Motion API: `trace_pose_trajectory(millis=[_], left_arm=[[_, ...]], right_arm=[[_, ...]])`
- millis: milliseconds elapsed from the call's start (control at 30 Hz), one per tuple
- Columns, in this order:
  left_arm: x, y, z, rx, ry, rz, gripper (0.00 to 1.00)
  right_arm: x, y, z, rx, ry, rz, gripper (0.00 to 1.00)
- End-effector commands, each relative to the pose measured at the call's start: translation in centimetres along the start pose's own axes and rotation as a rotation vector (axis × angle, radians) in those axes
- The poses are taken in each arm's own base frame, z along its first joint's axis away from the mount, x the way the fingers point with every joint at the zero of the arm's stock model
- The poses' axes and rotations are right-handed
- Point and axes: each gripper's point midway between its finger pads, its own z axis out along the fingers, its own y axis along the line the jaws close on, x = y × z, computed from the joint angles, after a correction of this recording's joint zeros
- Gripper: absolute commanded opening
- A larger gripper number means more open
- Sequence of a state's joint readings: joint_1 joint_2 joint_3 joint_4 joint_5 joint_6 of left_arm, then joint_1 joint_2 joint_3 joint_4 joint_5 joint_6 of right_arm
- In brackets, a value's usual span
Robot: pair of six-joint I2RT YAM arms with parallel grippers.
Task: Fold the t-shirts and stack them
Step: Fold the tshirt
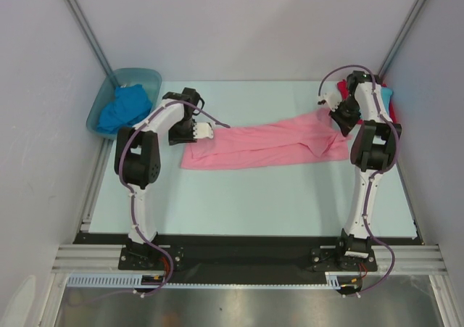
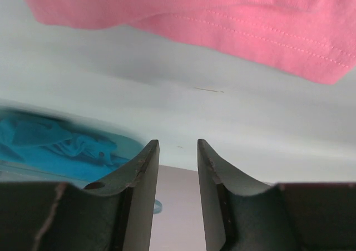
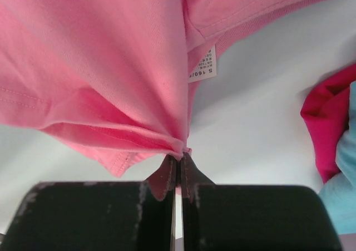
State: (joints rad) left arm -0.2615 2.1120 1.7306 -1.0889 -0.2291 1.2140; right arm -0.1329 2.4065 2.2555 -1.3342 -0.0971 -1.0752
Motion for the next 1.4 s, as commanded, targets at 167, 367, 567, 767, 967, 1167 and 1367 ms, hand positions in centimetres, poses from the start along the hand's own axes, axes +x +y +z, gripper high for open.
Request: trace_pose_trajectory(millis=[167, 367, 567, 767, 967, 1167, 1367], left_arm=[[0.2, 1.3, -0.8, -0.016, 0.007, 0.0, 0.39], [-0.3, 1.7, -1.1, -0.026, -0.012, -0.011, 0.38], [-1.4, 0.1, -1.6, -0.006, -0.043, 0.027, 0.35], [-3.6, -2.5, -2.4, 0.022, -0.094, 0.049, 0.16], [-5.6, -3.5, -4.2, 0.041, -0.226, -0.053, 0.29], [-6.4, -5.2, -6.2, 0.066, -0.321, -0.12, 0.3], [-6.7, -7.7, -5.3, 0.14, -0.337, -0.138, 0.31]], right_arm=[[3.0, 3.8, -0.9, -0.147, 0.125, -0.003, 0.0], [2.7, 4.3, -0.8, -0.16, 0.119, 0.001, 0.0], [2.5, 4.3, -0.7, -0.158, 0.118, -0.002, 0.0], [2.2, 4.3, -0.5, -0.15, 0.114, -0.002, 0.0], [2.1, 4.5, -0.5, -0.153, 0.113, 0.003, 0.0], [1.7, 4.6, -0.6, -0.146, 0.11, 0.003, 0.0], [1.0, 4.6, -0.5, -0.132, 0.11, -0.015, 0.0]])
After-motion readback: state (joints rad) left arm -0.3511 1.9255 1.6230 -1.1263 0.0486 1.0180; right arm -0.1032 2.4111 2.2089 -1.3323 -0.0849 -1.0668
